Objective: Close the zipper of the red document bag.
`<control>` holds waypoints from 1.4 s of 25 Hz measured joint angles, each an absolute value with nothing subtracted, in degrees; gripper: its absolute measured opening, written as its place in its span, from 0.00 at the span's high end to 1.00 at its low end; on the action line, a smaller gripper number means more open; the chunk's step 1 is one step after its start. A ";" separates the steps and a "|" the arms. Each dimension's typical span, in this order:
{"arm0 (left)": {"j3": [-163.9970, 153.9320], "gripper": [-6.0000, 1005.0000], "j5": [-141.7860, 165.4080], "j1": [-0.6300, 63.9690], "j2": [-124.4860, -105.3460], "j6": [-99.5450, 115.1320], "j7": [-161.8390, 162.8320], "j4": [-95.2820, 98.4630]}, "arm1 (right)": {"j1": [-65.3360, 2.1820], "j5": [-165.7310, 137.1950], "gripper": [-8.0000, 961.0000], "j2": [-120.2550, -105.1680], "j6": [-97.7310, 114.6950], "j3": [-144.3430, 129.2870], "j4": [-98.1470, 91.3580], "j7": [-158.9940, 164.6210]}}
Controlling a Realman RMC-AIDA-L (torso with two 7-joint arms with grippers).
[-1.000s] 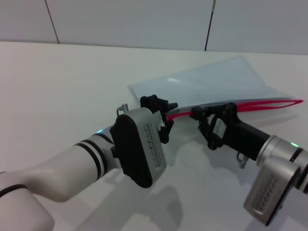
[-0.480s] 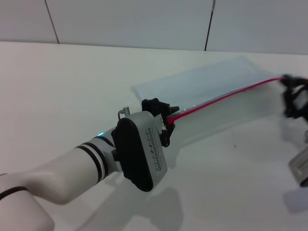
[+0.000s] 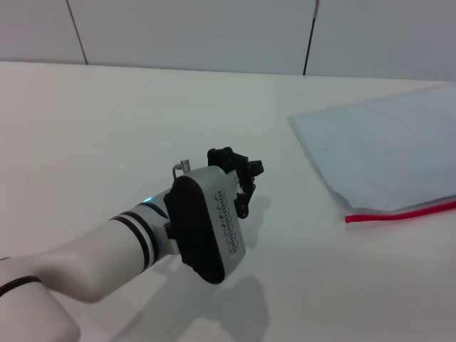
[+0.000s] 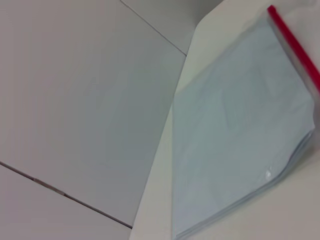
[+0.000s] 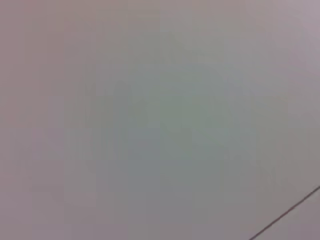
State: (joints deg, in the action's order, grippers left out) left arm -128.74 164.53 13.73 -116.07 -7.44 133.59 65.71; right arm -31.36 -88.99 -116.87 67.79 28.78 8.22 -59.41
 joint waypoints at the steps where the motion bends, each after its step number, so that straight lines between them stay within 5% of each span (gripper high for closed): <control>1: -128.71 0.97 164.53 13.80 -116.07 -7.55 133.59 65.54 | -31.15 -89.01 0.75 -116.88 68.89 28.43 8.51 -59.01; 10: -128.08 0.91 159.17 14.05 -116.20 -21.10 133.64 59.71 | -28.35 -88.64 0.35 -116.89 79.96 27.92 11.24 -39.11; 14: -126.85 0.77 151.74 14.23 -116.24 -29.68 134.13 56.47 | -27.81 -88.91 0.18 -116.71 80.18 25.43 11.32 -23.94; 21: -126.37 0.47 133.06 15.40 -116.28 -47.61 136.37 50.07 | -28.05 -88.96 0.11 -116.34 83.06 17.89 6.78 7.05; 26: -126.42 0.38 126.84 15.78 -116.37 -57.88 142.26 45.87 | -27.59 -88.84 0.07 -116.34 83.30 16.66 5.31 12.28; 35: -126.00 0.38 124.98 16.56 -116.24 -67.59 157.44 38.73 | -27.40 -88.58 0.08 -116.43 82.58 16.57 5.23 12.66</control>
